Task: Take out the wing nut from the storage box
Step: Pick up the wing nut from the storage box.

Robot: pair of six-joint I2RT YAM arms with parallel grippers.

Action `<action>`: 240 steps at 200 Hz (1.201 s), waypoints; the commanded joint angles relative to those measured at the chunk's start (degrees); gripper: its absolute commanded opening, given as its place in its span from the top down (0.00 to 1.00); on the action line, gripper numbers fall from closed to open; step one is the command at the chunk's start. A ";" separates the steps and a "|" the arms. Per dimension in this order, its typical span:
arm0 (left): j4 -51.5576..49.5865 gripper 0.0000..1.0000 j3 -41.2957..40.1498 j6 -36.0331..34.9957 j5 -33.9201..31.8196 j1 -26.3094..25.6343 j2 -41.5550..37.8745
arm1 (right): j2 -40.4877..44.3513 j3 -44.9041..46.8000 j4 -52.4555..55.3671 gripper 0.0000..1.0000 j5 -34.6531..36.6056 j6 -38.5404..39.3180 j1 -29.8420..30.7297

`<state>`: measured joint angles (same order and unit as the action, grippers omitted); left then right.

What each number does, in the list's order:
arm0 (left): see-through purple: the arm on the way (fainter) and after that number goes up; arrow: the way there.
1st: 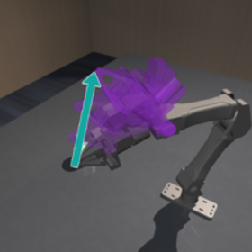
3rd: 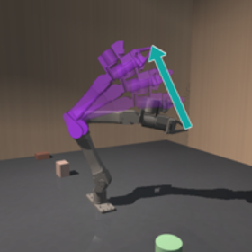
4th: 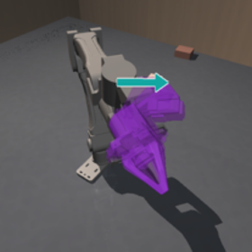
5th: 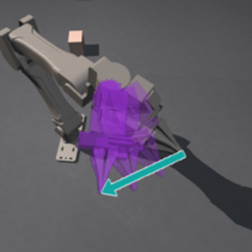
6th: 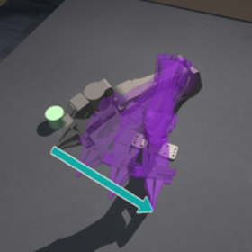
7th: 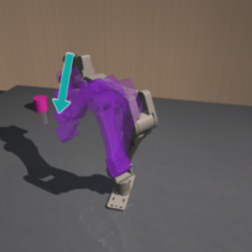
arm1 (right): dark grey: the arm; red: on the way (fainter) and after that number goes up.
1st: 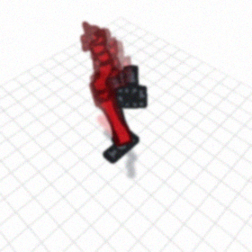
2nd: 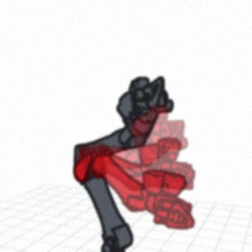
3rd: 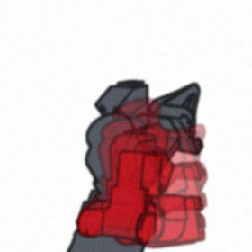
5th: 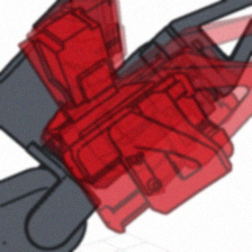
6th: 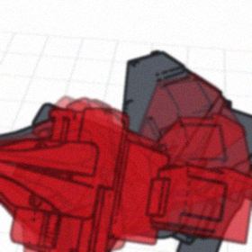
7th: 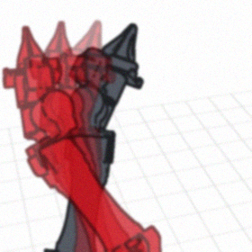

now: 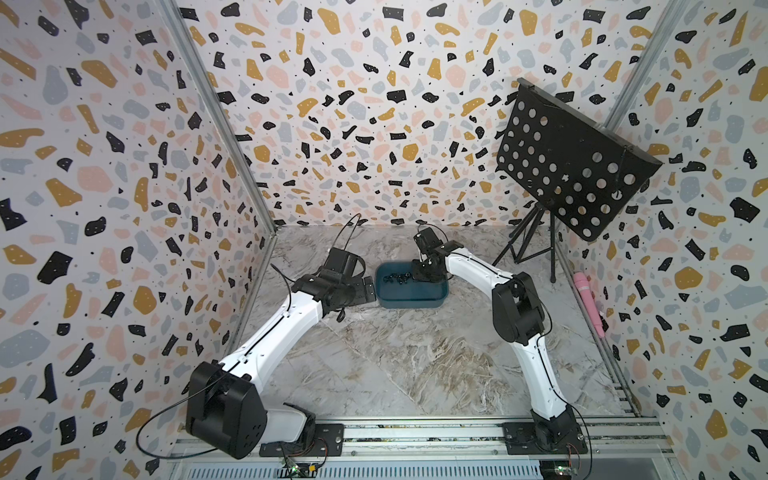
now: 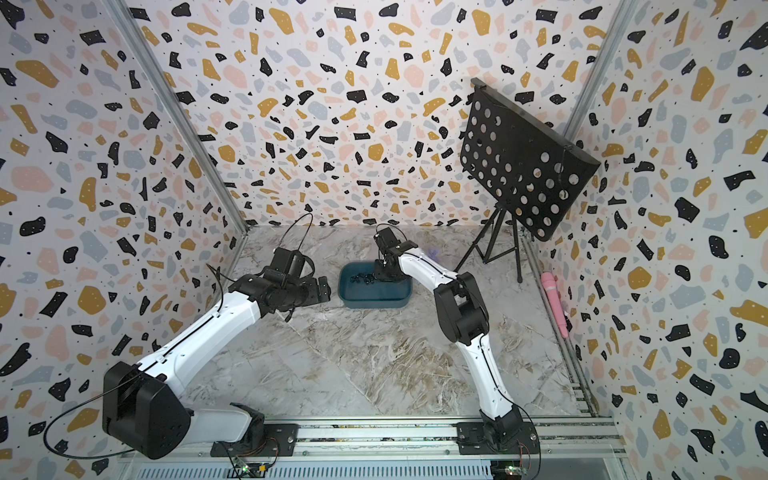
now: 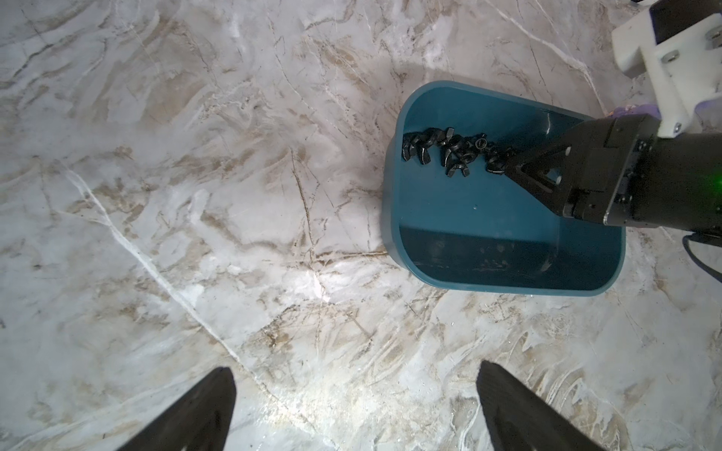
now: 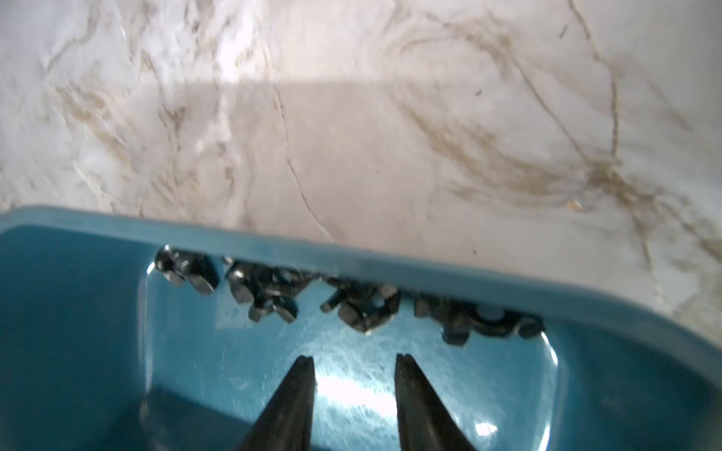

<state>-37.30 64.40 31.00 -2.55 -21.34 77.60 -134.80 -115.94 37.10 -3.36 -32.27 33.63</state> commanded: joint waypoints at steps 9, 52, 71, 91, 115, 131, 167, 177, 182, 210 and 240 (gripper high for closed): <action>-0.10 0.00 1.25 -0.83 -0.97 0.62 0.43 | -0.81 -3.77 2.90 0.60 0.05 -1.26 0.04; -0.14 0.00 1.34 -0.80 -0.66 0.91 0.62 | -3.28 -7.52 7.24 0.58 3.19 -1.63 0.06; -0.12 0.00 1.25 -0.87 -0.64 1.10 0.64 | -2.76 -6.74 7.80 0.58 5.27 -1.70 0.04; -0.03 0.00 1.21 -0.80 -0.54 1.10 0.83 | -2.83 -6.46 7.77 0.59 5.90 -1.86 0.08; -0.05 0.00 1.25 -0.81 -0.53 1.14 0.81 | -3.68 -6.92 7.43 0.60 5.81 -1.74 -0.09; -0.02 0.00 1.25 -0.97 -0.54 1.14 0.85 | -4.53 -7.76 7.36 0.60 5.36 -1.43 -0.47; 0.01 0.00 1.16 -0.97 -0.62 1.31 0.62 | -5.38 -8.58 6.54 0.59 3.17 -1.39 -0.80; -0.03 0.00 1.16 -0.97 -0.62 1.38 0.67 | -5.47 -8.55 6.20 0.57 2.41 -1.52 -0.84; -0.03 0.00 1.14 -1.00 -0.60 1.32 0.68 | -5.47 -8.55 6.05 0.56 2.24 -1.65 -0.84; -0.05 0.00 1.16 -0.94 -0.53 1.46 0.75 | -6.00 -8.62 5.92 0.61 1.84 -2.25 -0.83; -0.04 0.00 1.09 -0.94 -0.53 1.47 0.67 | -5.36 -7.42 5.90 0.73 2.20 -2.36 -0.84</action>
<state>-37.32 64.40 30.70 -2.59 -20.29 78.24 -140.68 -122.87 42.54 -1.13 -34.22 32.95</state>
